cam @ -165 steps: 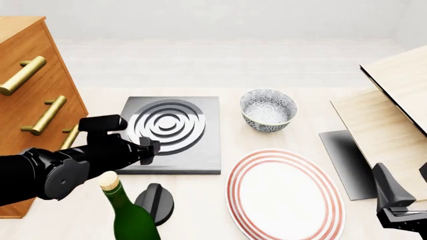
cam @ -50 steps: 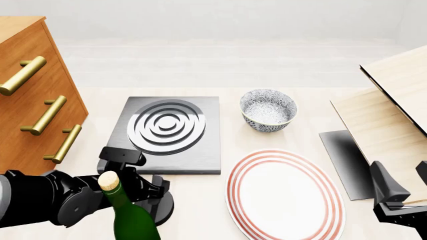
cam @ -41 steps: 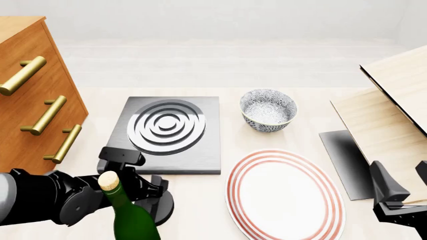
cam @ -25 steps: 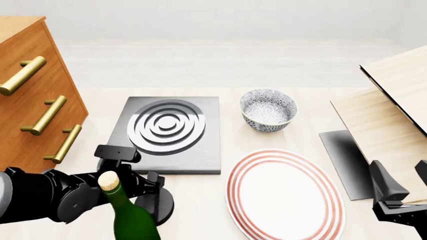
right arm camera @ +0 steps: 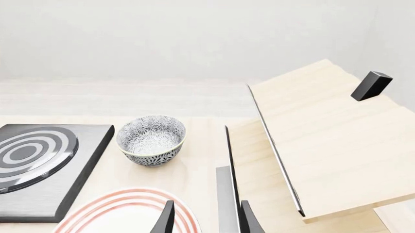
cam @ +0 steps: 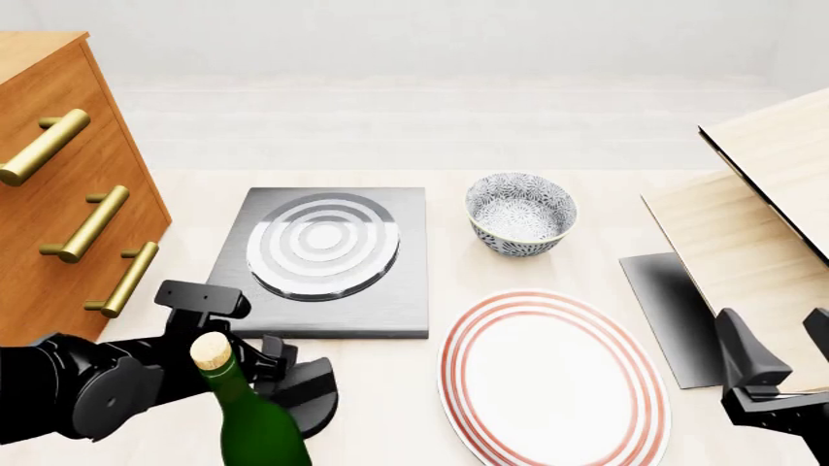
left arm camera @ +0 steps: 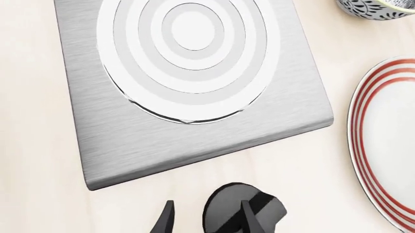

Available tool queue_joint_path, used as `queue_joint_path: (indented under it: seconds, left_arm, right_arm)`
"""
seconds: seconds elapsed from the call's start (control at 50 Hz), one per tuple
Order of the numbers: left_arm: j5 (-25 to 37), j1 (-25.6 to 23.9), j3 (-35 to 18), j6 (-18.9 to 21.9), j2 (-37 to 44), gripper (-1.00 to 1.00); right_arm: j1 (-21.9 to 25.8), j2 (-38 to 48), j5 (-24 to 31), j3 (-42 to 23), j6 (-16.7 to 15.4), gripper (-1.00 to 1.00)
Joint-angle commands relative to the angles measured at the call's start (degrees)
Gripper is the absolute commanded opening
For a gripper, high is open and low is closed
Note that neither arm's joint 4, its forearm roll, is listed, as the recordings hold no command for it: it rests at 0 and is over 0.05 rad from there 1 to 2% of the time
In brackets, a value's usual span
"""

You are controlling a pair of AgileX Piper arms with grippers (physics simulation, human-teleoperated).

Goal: Turn on the stove.

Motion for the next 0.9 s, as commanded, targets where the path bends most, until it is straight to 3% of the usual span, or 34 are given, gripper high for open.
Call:
queue_joint_path:
  seconds: [0.02,0.42,0.9]
  left_arm:
    - [2.8,0.6,0.9,1.3,-3.0,1.0]
    - [4.6,0.5,1.8,2.6,-6.7,1.0]
    - [5.3,5.4,0.5,4.8,-10.9,1.0]
  right_arm:
    - [0.0,0.4,-0.3,0.0,-0.1,1.0]
    - [0.1,-0.7,0.8,0.0,0.0,1.0]
    - [0.1,-1.4,1.5,0.0,-0.1,1.0]
